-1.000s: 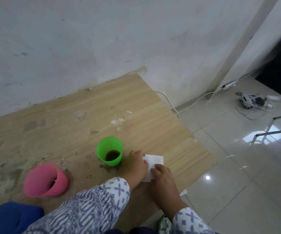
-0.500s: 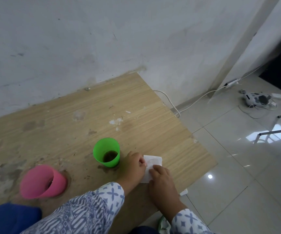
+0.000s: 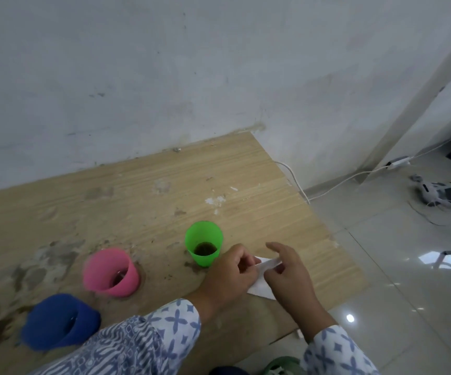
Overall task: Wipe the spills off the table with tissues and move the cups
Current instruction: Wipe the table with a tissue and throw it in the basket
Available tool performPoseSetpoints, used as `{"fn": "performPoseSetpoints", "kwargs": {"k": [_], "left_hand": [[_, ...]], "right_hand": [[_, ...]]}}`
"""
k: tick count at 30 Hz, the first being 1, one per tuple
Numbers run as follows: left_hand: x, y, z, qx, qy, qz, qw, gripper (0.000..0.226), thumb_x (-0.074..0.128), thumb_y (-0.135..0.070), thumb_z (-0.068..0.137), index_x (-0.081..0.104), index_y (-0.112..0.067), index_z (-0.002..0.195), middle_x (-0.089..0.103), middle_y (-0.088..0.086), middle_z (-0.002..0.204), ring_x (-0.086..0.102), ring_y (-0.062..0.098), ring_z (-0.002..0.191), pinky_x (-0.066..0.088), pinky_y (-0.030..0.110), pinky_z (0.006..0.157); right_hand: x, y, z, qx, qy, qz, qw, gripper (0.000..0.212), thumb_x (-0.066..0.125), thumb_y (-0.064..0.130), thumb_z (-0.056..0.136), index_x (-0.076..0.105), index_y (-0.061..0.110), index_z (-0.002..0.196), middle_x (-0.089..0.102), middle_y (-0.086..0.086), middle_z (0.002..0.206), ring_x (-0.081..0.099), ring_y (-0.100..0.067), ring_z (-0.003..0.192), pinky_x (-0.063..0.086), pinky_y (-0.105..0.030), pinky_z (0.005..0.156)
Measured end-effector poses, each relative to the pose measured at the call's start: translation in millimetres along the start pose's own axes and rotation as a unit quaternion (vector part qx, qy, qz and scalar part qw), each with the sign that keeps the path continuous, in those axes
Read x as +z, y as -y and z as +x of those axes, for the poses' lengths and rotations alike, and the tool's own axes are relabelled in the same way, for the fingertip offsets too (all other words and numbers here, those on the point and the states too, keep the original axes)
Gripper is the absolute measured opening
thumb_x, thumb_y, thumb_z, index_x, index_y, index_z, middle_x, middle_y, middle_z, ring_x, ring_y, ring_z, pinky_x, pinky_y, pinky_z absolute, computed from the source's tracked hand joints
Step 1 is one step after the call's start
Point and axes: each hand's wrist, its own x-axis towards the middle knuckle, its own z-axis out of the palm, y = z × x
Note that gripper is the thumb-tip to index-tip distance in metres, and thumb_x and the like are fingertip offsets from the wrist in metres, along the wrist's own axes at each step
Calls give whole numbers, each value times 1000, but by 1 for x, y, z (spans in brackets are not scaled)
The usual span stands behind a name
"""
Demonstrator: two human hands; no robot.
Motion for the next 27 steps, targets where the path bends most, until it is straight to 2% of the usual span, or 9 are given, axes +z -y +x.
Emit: {"fn": "performPoseSetpoints", "kwargs": {"k": [3,5,7,9,11,15,22,25,27], "left_hand": [[-21,-13,-8,16,-39,-42,998,15,57,-34,77,51,-20,76,60,6,73,48,10,61,40,28,57],[-38,-21,-13,19,-68,-55,996,12,55,-32,79,51,-21,79,54,-1,67,44,6,58,38,24,56],[-54,-27,-18,5,-96,-76,992,18,57,-39,76,52,-26,87,61,-3,77,53,9,65,46,27,62],[-75,-31,-26,-15,-113,-103,988,36,59,-49,68,53,-32,99,66,0,97,64,15,84,53,34,74],[-97,-34,-38,-23,-133,-108,985,35,62,-44,70,53,-36,103,66,-1,103,65,15,92,55,35,77],[-138,-32,-63,-25,-214,-66,974,9,62,-20,89,60,-29,89,68,-4,88,63,12,79,50,29,68],[-199,-5,-123,-64,-338,-114,932,4,62,-22,88,64,-24,91,72,-2,89,67,11,80,54,28,67],[-222,10,-146,-79,-360,-112,923,9,59,-15,92,65,-21,95,71,1,92,67,15,83,56,32,72],[-238,21,-160,-90,-370,-121,917,12,58,-13,92,64,-23,95,71,1,94,68,17,86,57,35,75]], "right_hand": [[-3,27,3,3,40,11,999,21,56,5,77,63,24,77,59,6,68,49,-4,58,36,-18,50],[-1,46,1,-11,55,46,997,20,58,5,79,61,19,66,55,4,57,45,-1,48,35,-15,45],[2,67,-3,-17,64,97,993,18,59,6,81,63,13,66,57,4,56,47,0,46,37,-14,44],[11,89,-6,-20,80,147,986,16,59,5,82,63,8,67,58,4,54,48,-2,46,39,-15,44],[23,110,-10,-30,103,179,978,15,59,4,83,64,6,69,58,3,55,48,-4,47,39,-17,45],[53,143,-20,-29,154,234,959,12,57,6,85,65,6,76,59,-7,64,50,-16,55,39,-28,49],[124,195,-48,-22,270,298,915,13,54,0,85,62,7,77,64,-5,66,58,-18,58,42,-28,43],[156,211,-61,3,294,301,907,12,53,1,87,62,6,81,65,-8,66,59,-21,53,41,-30,48],[178,222,-70,14,308,308,900,12,52,0,88,63,4,84,68,-13,73,63,-25,60,47,-31,50]]}}
